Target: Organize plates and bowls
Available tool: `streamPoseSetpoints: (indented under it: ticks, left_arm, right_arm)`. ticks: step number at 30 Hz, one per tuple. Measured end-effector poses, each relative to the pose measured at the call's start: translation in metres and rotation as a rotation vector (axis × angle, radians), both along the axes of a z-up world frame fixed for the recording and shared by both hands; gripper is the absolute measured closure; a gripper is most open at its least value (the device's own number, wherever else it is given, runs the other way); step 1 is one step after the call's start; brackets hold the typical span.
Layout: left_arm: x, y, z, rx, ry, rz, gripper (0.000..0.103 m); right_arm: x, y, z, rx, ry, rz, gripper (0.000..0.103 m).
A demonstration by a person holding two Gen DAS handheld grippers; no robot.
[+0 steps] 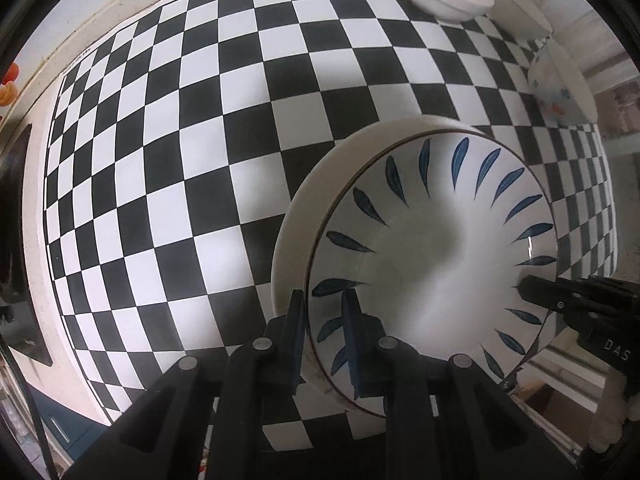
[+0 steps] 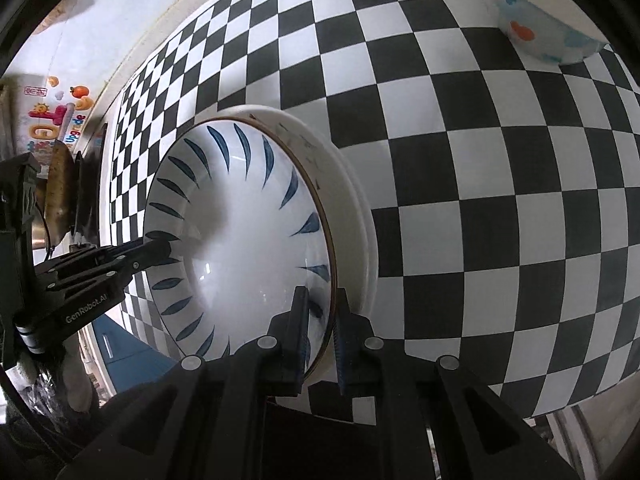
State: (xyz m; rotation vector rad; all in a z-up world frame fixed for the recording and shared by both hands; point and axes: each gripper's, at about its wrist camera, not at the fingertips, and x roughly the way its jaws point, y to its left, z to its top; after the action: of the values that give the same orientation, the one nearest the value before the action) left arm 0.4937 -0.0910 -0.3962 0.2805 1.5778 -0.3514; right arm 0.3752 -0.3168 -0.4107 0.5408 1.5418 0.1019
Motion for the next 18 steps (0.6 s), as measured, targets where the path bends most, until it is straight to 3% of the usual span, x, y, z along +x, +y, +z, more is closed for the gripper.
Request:
streamPoseSetpoints:
  ticks: [12,18]
  left_arm:
    - [0.000,-0.007,-0.006,0.048,0.008,0.016,0.087]
    - [-0.002,-0.002,-0.012,0.032,0.042,0.045,0.087]
  right_arm:
    - [0.008,0.003,-0.001,-0.019,0.010,-0.003,0.091]
    - [0.008,-0.012,-0.006,0.063,0.060,-0.061,0.091]
